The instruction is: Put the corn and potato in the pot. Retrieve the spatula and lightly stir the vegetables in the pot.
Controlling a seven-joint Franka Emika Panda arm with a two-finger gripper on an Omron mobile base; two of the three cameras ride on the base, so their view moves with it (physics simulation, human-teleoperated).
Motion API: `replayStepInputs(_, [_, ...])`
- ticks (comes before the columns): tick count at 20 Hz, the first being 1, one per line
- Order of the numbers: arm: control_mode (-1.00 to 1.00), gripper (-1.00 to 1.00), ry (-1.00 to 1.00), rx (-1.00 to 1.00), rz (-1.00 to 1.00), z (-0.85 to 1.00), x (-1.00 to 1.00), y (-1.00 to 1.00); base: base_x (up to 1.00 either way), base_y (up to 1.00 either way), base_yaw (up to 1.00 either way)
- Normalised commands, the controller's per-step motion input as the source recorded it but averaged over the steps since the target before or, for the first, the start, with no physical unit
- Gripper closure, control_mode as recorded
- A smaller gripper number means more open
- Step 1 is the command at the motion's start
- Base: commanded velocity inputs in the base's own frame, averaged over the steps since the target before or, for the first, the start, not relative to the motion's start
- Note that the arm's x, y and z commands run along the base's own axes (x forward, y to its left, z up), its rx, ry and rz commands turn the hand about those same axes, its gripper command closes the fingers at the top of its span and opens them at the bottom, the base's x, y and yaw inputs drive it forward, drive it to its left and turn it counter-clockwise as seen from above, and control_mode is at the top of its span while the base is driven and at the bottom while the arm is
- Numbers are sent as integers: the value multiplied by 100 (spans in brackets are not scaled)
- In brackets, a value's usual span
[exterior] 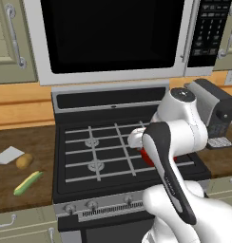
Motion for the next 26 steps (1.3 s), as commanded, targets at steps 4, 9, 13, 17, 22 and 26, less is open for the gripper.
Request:
replayStepInputs(4, [-100, -100, 0, 0, 0, -14, 9, 0, 0, 0, 0])
replayStepInputs(9, [-100, -100, 0, 1, 0, -15, 2, 18, 0, 0, 0])
replayStepInputs(13, [100, -100, 0, 0, 0, 0, 0, 0, -11, 93, 0])
replayStepInputs(17, [100, -100, 0, 0, 0, 0, 0, 0, -1, 100, -4])
replayStepInputs(22, [100, -100, 0, 0, 0, 0, 0, 0, 0, 87, -3])
replayStepInputs(26, [100, -100, 0, 0, 0, 0, 0, 0, 0, -2, 0])
